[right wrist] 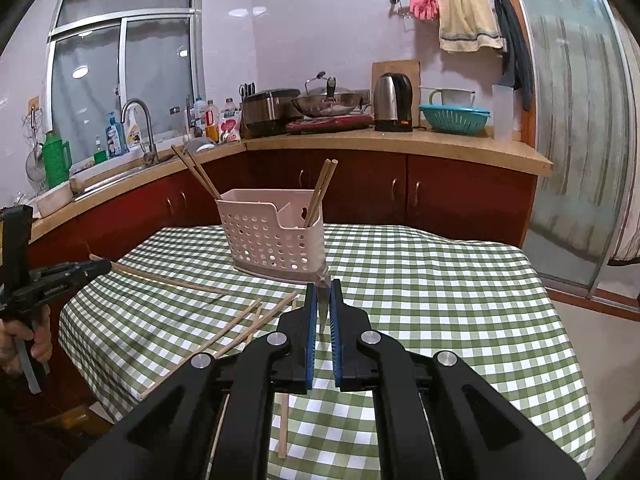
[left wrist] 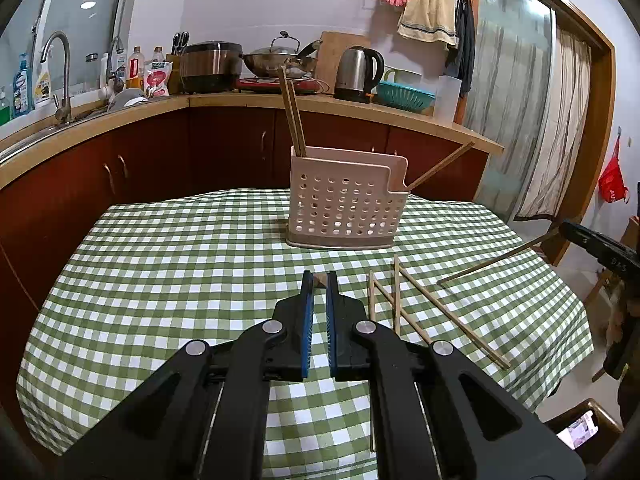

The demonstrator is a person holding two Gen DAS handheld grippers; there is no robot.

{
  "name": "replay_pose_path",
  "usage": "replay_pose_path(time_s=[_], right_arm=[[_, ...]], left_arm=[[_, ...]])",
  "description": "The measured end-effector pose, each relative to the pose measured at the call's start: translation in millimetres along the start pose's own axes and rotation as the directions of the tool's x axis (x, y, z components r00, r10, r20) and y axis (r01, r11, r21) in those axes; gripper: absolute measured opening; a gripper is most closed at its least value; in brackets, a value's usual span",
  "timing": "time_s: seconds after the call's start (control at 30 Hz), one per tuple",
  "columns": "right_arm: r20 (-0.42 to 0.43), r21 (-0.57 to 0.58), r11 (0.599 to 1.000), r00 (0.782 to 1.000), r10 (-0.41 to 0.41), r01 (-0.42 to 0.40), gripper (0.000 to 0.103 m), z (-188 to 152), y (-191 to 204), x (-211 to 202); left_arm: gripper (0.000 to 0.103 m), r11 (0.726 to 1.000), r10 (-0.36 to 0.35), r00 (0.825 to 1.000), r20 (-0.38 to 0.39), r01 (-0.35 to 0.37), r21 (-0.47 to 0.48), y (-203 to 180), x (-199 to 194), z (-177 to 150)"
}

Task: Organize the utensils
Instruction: 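Lift both held chopsticks and lower them into the pink caddy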

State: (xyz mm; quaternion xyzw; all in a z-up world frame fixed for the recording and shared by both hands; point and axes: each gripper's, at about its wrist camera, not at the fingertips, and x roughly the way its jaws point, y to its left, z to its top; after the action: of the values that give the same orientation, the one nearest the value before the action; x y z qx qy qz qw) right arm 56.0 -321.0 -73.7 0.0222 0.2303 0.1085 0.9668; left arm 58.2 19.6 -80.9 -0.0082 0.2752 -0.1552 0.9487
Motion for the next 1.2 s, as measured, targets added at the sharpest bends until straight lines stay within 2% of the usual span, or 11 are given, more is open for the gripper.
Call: replay_pose_path(time_s=[0.3, 0.67, 1.0, 1.2], right_arm=[[-0.024, -0.008, 1.000, 1.000, 0.014, -0.014, 0.007, 12.9, -1.0, 7.2], [0.001, 0.000, 1.000, 1.000, 0.030, -0.030, 0.007, 28.1, 3.5, 19.3], [0.055, 0.027, 0.998, 0.997, 0.046, -0.048, 0.007, 46.4, 7.1, 25.3], [0.088, 0.030, 0.997, 0.994, 0.064, -0.066, 0.007, 57.3, 11.2, 18.1]], left_arm=[[0.006, 1.000, -0.009, 1.000, 0.003, 0.009, -0.017, 7.4, -4.8, 12.8], [0.006, 1.000, 0.000, 1.000, 0.026, 0.001, -0.009, 10.0, 3.1, 30.4], [0.006, 1.000, 0.011, 0.995, 0.097, -0.013, 0.019, 3.9, -0.5, 58.8], [0.006, 0.999, -0.005, 0.990, 0.138, 0.001, 0.033, -0.8, -6.9, 75.3]])
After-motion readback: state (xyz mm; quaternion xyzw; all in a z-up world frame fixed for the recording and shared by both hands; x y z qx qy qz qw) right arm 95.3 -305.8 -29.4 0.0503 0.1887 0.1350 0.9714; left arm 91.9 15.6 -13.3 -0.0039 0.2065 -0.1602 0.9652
